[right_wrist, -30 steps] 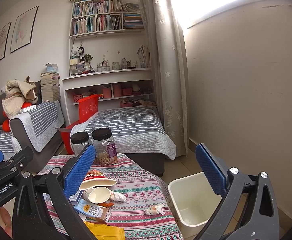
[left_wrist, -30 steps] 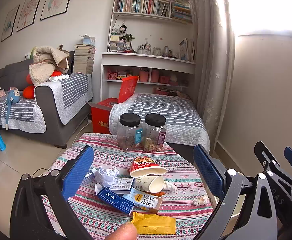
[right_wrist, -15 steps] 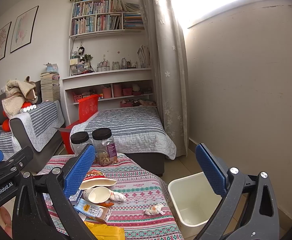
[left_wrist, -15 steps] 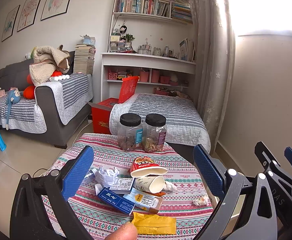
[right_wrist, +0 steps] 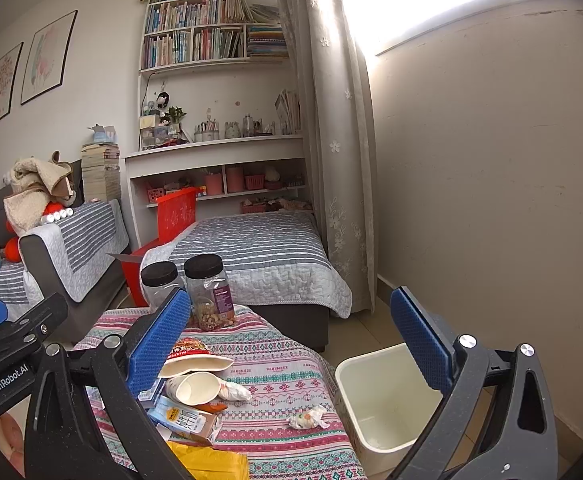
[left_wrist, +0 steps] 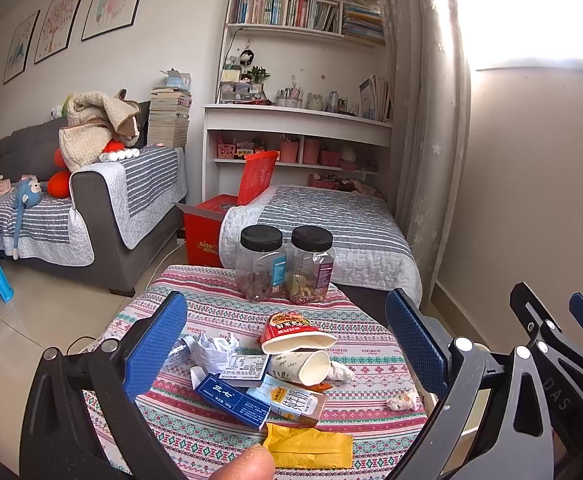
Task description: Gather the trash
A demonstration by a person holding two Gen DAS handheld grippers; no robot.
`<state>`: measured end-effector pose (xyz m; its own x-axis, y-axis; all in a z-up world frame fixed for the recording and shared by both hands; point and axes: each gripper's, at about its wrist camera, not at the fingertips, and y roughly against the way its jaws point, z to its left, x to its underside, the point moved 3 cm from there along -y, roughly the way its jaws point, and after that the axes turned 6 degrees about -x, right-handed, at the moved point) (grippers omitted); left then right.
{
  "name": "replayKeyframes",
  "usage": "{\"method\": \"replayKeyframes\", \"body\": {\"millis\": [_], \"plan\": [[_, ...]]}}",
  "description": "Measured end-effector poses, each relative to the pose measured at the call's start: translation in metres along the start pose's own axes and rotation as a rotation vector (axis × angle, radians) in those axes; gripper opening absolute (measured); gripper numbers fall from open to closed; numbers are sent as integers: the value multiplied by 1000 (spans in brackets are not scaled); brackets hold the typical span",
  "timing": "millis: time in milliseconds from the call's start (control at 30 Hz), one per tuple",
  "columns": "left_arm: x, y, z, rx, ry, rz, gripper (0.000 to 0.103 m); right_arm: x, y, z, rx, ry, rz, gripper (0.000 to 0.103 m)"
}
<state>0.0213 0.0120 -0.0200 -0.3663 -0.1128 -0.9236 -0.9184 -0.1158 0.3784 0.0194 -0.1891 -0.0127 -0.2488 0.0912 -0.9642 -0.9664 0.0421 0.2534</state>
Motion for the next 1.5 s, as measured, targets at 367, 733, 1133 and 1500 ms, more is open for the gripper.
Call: {"method": "replayKeyframes", "body": {"millis": [367, 733, 1133, 1500], "plan": [[-1, -13, 1, -9, -11, 43, 96, 19, -13, 10, -12, 1, 58, 96], [36, -102, 41, 21, -1, 399, 96, 65, -77, -11, -78, -87, 441, 96], [125, -194, 82, -75, 274, 829, 96, 107, -114, 22, -143, 17, 639, 96], [157, -239, 77, -180, 339, 928, 79, 169, -144, 52, -224, 237, 752, 96]]}}
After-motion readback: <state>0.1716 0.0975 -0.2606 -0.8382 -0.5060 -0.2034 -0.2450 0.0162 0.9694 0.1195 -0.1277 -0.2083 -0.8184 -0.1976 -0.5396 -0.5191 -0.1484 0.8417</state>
